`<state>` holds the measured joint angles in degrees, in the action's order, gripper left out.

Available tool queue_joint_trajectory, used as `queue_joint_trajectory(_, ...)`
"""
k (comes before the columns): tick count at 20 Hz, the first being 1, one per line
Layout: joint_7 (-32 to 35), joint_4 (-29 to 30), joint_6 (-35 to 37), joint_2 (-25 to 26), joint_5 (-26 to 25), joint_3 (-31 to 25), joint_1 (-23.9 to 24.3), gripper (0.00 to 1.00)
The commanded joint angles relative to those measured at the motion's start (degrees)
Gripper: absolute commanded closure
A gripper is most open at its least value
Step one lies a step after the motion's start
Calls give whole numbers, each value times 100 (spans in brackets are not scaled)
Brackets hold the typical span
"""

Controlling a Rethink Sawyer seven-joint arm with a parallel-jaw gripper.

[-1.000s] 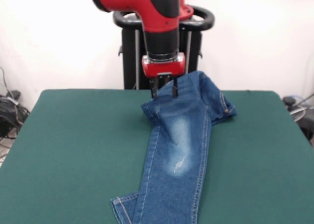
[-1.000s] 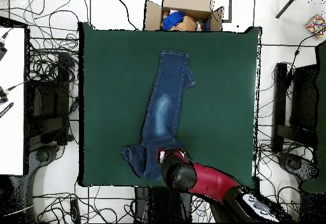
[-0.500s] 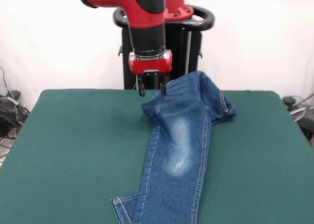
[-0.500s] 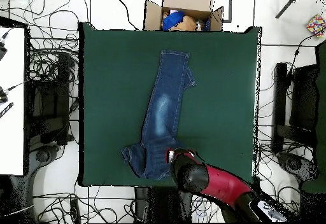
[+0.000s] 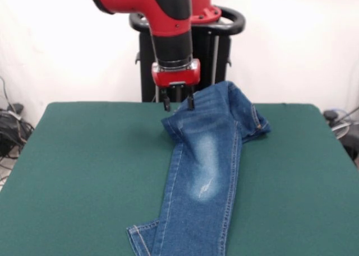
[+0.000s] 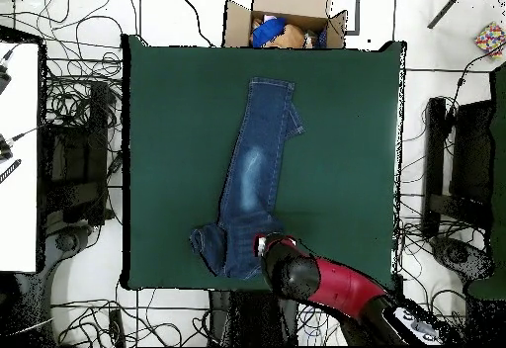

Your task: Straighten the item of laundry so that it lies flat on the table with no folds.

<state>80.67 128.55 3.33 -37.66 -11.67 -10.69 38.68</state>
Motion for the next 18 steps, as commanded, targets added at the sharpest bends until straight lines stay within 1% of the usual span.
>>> queue_joint_trajectory(1, 571, -599, 125, 377, -166, -467, -212, 0)
queue_joint_trajectory(8, 623, -749, 100, 512, -157, -505, -285, 0)
queue_joint_trajectory(14, 689, -715, 71, 422, -134, -488, -351, 0)
queue_joint_trajectory(18, 738, -714, -14, 414, -142, -359, -469, 0)
